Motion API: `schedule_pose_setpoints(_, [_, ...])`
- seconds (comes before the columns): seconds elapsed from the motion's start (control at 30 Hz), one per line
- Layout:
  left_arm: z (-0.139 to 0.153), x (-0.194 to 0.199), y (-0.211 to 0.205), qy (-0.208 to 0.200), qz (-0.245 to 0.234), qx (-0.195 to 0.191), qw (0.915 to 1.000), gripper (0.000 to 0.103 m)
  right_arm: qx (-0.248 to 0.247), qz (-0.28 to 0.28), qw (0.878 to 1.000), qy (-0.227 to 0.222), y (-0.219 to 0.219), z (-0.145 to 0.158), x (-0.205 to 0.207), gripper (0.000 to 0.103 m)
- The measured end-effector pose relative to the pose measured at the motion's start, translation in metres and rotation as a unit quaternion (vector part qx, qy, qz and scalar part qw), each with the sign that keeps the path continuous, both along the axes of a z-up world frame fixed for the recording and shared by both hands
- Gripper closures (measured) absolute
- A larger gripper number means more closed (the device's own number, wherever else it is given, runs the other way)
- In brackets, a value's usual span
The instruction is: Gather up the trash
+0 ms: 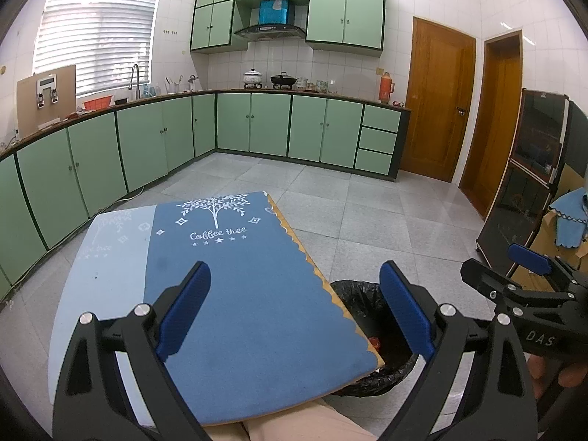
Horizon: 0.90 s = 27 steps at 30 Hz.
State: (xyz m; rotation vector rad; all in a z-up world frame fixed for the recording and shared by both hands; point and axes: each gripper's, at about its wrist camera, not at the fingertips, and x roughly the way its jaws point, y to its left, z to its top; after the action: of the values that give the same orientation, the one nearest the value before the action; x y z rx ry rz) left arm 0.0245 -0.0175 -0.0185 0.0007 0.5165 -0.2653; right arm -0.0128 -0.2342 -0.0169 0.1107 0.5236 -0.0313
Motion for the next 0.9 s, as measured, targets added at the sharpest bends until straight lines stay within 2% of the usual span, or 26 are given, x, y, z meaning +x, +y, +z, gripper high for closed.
schedule_pose_setpoints(0.9, [0.007, -0.0009, 0.0005, 0.005, 0.007, -0.013, 0.9999, 0.013, -0.001, -0.003, 1.0, 0.004, 0.0002, -0.001, 0.003, 0.006])
